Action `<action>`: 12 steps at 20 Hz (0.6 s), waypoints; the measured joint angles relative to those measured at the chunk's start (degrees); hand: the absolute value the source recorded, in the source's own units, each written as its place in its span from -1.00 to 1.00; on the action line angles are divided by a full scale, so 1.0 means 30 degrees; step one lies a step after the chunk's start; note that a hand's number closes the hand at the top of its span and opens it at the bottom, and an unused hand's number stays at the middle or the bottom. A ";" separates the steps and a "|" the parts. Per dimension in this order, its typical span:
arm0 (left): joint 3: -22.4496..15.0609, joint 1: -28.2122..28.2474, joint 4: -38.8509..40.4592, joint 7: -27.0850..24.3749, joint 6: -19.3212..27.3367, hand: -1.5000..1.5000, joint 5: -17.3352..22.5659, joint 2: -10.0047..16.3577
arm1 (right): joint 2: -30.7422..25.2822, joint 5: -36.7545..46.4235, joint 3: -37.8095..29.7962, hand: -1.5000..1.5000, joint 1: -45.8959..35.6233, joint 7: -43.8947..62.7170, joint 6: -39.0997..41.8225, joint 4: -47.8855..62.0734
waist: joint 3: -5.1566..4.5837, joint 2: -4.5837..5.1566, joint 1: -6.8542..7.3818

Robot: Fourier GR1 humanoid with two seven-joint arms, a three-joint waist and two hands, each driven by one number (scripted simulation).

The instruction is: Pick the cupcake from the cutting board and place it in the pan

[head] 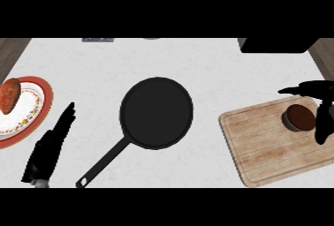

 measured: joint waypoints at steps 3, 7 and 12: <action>0.0355 -0.0244 0.0642 -0.0363 -0.0356 0.00 -0.0029 -0.0175 | 0.0216 0.0648 -0.0174 -1.00 0.0214 -0.0394 -0.0264 0.0305 | -0.0002 0.0012 0.0013; 0.0282 -0.0336 0.0576 -0.0245 -0.0379 0.00 -0.0538 -0.0659 | 0.0725 0.1586 -0.0314 -1.00 0.0499 -0.0941 -0.1005 0.1023 | 0.0002 0.0024 0.0042; 0.0548 -0.0055 0.0198 -0.0077 -0.0495 0.00 -0.0924 -0.1013 | 0.1253 0.2584 -0.0634 -1.00 0.1169 -0.1171 -0.1718 0.1114 | -0.0001 0.0012 0.0023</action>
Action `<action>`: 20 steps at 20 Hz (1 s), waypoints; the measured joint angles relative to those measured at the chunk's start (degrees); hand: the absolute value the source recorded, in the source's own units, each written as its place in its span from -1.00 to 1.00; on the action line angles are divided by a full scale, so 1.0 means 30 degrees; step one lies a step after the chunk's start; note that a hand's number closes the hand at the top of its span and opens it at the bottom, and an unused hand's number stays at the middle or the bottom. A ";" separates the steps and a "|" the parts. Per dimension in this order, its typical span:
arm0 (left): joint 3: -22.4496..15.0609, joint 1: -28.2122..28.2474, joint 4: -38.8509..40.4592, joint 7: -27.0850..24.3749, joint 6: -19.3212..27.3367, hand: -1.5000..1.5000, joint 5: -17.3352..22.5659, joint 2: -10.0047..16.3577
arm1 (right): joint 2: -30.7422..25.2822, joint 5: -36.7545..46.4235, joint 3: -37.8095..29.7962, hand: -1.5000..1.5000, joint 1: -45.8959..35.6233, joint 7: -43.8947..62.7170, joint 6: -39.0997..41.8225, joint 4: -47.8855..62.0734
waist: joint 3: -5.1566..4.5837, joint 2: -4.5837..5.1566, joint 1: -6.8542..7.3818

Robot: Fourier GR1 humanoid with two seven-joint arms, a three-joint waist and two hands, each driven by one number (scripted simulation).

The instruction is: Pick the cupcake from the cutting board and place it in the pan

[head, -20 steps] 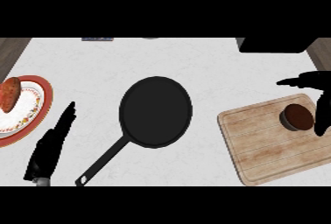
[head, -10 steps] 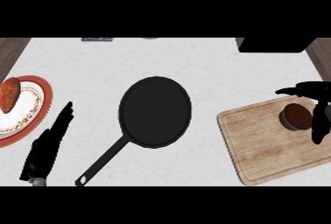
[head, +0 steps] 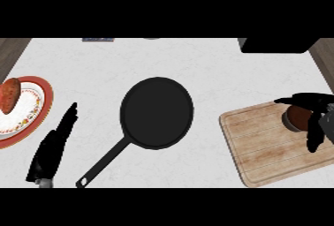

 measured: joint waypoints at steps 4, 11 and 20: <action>0.0440 -0.0267 0.0019 0.0166 -0.0418 0.00 0.0006 -0.0011 | 0.0115 0.0843 -0.0221 1.00 -0.0561 -0.1205 -0.0663 0.1555 | -0.0012 0.0008 0.0063; 0.0440 0.0020 0.0089 -0.0209 -0.0495 0.00 -0.0427 -0.0554 | 0.0822 0.0669 -0.1475 1.00 -0.0427 -0.1362 -0.1161 0.1845 | -0.0080 -0.0067 0.0003; 0.1066 -0.0215 0.0256 -0.0224 -0.1052 0.00 -0.0519 -0.0475 | 0.1478 0.0546 -0.2775 1.00 -0.0038 -0.1896 -0.2492 0.2660 | -0.0126 -0.0145 -0.0043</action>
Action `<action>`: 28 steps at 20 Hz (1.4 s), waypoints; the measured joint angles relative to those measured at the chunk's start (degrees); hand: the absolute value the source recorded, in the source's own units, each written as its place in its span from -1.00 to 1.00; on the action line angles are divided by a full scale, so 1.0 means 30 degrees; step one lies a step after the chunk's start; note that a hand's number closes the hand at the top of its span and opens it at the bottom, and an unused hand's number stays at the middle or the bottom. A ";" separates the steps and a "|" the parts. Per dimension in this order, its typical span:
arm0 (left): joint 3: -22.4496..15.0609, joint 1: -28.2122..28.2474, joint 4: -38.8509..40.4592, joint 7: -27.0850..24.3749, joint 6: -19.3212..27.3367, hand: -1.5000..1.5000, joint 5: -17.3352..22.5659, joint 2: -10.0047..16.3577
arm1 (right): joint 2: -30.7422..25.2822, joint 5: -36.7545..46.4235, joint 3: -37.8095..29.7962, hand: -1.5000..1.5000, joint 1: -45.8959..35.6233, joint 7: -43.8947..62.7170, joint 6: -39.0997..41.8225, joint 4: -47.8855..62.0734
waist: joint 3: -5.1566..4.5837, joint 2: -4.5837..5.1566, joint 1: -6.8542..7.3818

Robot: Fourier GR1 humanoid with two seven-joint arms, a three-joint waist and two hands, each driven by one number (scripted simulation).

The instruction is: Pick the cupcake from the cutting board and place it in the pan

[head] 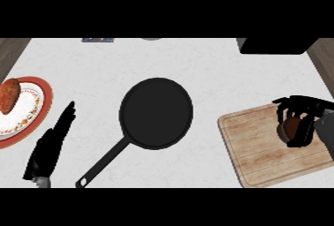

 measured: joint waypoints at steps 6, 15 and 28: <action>0.0650 0.0819 0.0058 0.0213 0.0364 0.00 0.0092 0.0117 | 0.1989 -0.0577 -0.2141 1.00 0.1593 0.5348 -0.3909 -0.1754 | -0.0196 -0.0786 -0.1538; 0.1127 0.1534 0.0028 0.0386 0.0543 0.00 0.0112 0.0338 | 0.4094 0.1951 -0.1912 1.00 0.1800 1.0908 -1.1516 -0.7812 | -0.0130 -0.1233 -0.2395; 0.0390 0.0383 -0.0149 0.0341 0.0033 0.00 0.0081 0.0012 | 0.9876 0.8009 0.5807 1.00 0.1655 2.1750 -1.3823 -1.7696 | 0.0063 -0.0233 -0.0613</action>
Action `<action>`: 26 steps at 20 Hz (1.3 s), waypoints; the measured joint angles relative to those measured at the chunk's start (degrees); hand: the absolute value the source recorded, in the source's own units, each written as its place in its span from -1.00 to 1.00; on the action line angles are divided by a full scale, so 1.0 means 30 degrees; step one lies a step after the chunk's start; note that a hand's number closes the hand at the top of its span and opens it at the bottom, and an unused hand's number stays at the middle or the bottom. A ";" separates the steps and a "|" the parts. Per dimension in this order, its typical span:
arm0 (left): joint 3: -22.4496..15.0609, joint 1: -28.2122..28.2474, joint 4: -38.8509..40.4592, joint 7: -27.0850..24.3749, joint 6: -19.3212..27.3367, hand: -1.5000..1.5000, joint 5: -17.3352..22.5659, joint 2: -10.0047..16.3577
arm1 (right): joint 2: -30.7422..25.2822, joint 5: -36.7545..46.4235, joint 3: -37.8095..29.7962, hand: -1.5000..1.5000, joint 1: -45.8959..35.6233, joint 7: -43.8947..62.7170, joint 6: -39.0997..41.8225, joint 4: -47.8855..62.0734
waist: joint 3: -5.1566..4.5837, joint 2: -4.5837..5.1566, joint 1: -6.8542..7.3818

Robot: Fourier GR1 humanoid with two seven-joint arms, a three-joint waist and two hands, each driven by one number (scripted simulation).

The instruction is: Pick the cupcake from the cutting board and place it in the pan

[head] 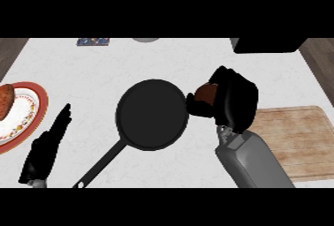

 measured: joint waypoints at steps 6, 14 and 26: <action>-0.0265 -0.0595 0.0192 -0.0112 -0.0229 0.00 -0.0204 -0.0205 | 0.0503 -0.1355 0.1304 1.00 -0.2233 0.1523 -0.1636 0.2482 | 0.0045 0.0340 0.0776; -0.0734 -0.0989 -0.0001 -0.0024 -0.0425 0.00 -0.0466 -0.0463 | 0.0645 -0.4987 0.1100 1.00 -0.5408 0.0613 -0.5533 0.9949 | 0.0064 0.0608 0.1549; -0.1256 -0.1917 0.0566 -0.0288 -0.0775 0.00 -0.0707 -0.0713 | 0.0734 -1.3882 -0.0325 -1.00 -0.6202 -0.2301 -0.9812 1.5268 | 0.0127 0.0994 0.2664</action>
